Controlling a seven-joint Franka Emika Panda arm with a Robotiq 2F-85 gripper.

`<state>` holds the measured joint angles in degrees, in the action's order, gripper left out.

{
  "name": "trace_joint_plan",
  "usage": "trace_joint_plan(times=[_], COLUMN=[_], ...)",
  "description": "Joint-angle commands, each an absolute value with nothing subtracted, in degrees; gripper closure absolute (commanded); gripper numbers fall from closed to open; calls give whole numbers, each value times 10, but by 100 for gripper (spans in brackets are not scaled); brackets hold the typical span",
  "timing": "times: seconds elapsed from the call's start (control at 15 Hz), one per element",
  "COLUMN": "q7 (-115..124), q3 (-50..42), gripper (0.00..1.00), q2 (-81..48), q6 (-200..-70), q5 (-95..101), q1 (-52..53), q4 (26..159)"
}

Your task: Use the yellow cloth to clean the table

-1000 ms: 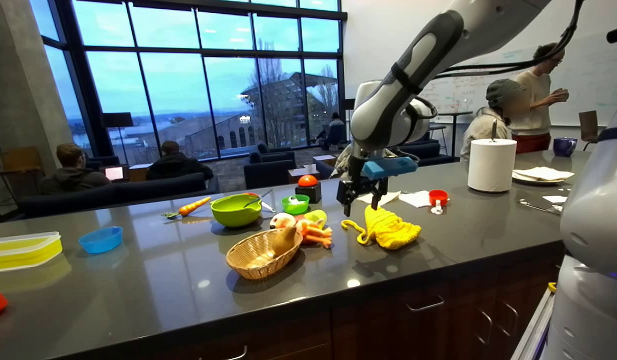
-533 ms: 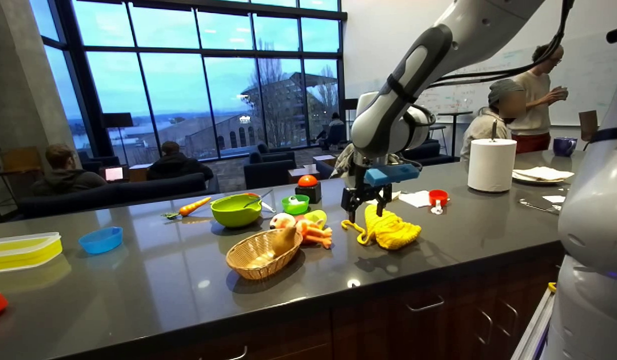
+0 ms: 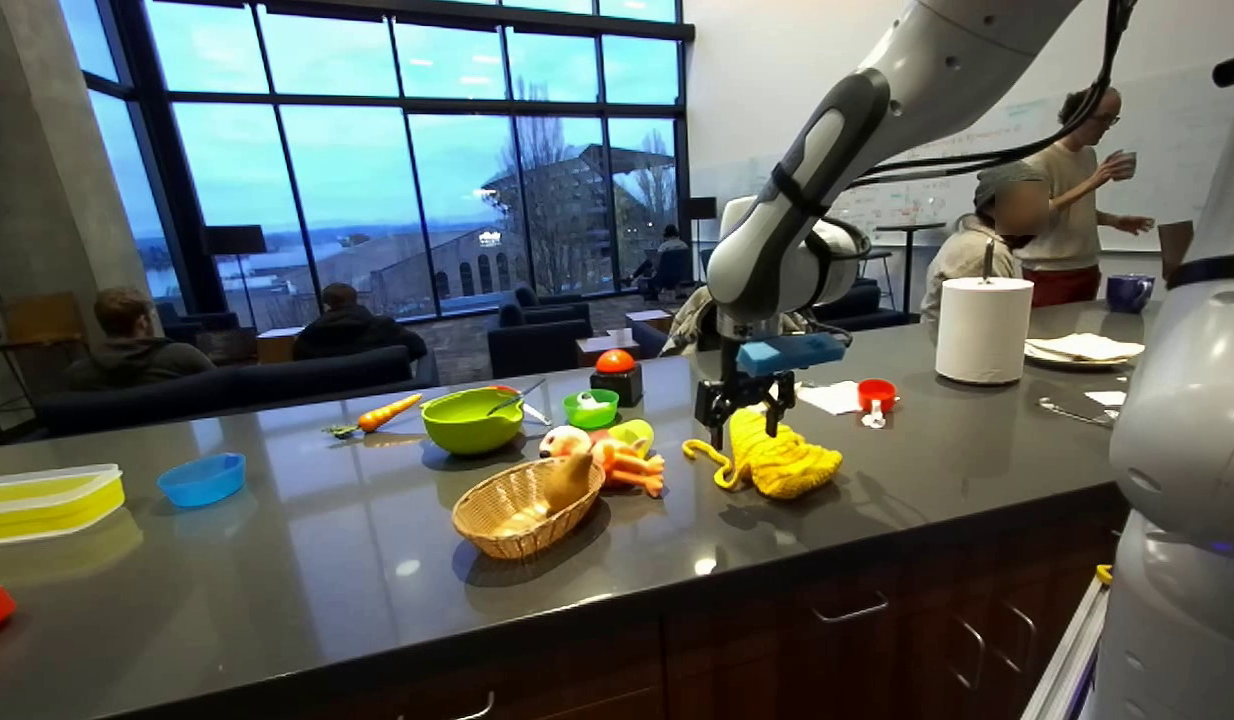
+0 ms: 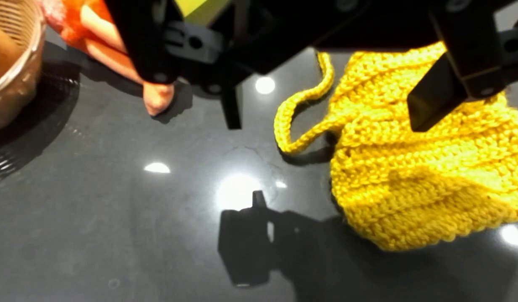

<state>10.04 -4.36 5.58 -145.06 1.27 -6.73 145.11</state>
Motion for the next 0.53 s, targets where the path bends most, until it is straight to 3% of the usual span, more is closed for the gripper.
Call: trace_joint_plan(times=[0.0, 0.47], q7=[101, 142], q3=[-47, -45], gripper=[0, 0], q2=[55, 53], q6=[-1444, -1458], q5=[13, 58], q1=[-68, -77], q4=[1449, 1450])
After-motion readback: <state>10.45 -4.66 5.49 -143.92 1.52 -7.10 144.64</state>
